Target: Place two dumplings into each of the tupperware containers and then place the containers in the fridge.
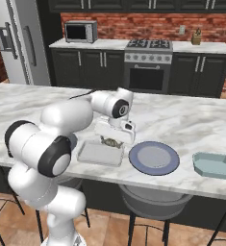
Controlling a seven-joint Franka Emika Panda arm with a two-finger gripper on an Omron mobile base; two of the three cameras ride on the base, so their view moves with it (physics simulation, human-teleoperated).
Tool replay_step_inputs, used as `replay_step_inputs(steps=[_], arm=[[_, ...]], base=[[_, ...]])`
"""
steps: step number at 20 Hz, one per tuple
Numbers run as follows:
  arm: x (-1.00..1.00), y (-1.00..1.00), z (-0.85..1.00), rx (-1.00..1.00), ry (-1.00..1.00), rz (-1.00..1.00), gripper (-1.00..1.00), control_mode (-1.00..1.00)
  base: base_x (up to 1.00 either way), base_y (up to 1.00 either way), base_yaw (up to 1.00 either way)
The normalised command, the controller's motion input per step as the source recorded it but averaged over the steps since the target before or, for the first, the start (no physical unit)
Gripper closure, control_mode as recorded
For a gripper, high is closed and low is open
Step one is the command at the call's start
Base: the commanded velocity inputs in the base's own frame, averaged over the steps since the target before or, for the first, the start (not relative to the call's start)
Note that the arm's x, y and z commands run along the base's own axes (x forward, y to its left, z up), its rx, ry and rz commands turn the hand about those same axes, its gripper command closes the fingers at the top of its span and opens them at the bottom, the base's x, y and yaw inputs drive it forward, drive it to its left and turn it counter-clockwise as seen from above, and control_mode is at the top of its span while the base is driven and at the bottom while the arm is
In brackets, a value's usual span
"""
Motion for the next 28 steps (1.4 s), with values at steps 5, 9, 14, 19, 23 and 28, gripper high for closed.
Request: replay_step_inputs(steps=[5,9,14,19,23,28], arm=[[0.00,0.55,-0.04,-0.08,-0.16,-0.08,1.00,-1.00],[0.16,0.14,-0.30,-0.14,-0.07,-0.10,1.00,-1.00],[0.21,0.00,-0.37,-0.11,-0.02,-0.07,1.00,-1.00],[0.20,0.00,-0.15,-0.01,0.00,-0.04,1.00,-1.00],[0.32,0.00,-0.29,0.00,0.00,-0.02,1.00,-1.00],[0.65,0.00,-0.33,0.00,0.00,-0.01,1.00,-1.00]], base=[[0.00,0.00,0.00],[0.00,0.00,0.00],[0.00,0.00,0.00],[0.00,0.00,0.00],[0.00,0.00,0.00],[0.00,0.00,0.00]])
